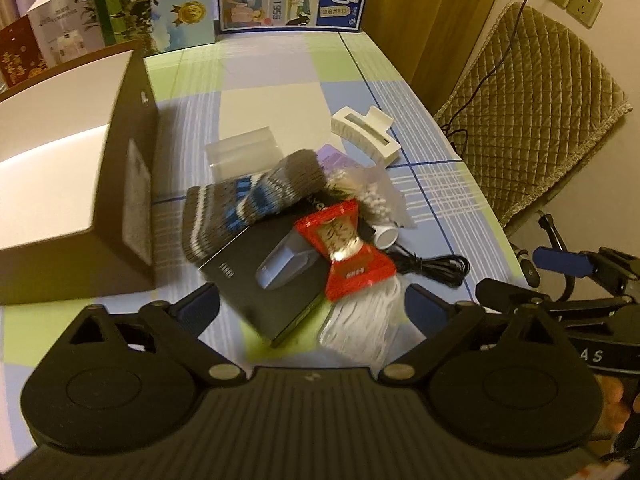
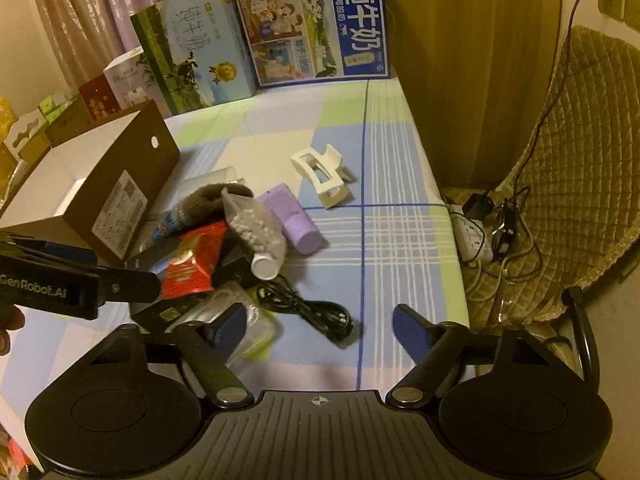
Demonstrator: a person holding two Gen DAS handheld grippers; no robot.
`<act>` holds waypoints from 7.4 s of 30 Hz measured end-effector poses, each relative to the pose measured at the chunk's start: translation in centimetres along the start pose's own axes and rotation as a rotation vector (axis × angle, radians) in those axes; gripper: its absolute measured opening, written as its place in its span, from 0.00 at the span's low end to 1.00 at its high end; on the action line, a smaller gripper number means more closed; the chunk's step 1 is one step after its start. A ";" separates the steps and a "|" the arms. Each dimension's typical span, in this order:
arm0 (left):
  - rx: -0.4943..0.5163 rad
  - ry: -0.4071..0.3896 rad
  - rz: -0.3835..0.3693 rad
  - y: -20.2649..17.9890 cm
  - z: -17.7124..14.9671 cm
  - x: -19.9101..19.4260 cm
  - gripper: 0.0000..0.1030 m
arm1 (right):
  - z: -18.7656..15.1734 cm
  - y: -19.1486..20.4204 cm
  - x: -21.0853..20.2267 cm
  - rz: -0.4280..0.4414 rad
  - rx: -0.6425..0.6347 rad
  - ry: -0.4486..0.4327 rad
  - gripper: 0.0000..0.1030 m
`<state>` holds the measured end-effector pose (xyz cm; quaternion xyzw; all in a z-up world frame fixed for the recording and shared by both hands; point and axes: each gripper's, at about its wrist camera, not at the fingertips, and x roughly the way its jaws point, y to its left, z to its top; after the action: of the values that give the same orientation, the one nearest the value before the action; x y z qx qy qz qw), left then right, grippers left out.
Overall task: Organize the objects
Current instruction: 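Grasp the red candy packet with the left tool while the right tool grasps the black cable, then carry both items into the box and open both tools to release them, then withdraw both tools from the box back toward the remaining items, then grasp the black FLYCO shaver box with the left tool while the right tool grasps the floss pick box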
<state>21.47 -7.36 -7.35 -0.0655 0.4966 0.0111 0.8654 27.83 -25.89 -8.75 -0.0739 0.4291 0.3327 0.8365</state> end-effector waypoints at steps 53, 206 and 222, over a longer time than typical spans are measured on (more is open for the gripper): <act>-0.090 -0.010 0.076 6.2 -2.3 -2.7 0.22 | -1.2 0.9 3.2 0.169 -0.123 0.115 0.10; 0.071 0.048 -0.036 10.5 -2.7 0.9 0.81 | -1.2 10.7 7.5 -0.141 0.245 0.138 0.80; 0.215 0.037 -0.111 7.0 -1.6 2.8 0.83 | -2.8 6.5 6.7 -0.197 0.239 0.200 0.60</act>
<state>20.91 -0.77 -11.25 0.0003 0.5066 -0.0916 0.8573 24.63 -18.73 -14.60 -0.0481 0.5372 0.1867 0.8211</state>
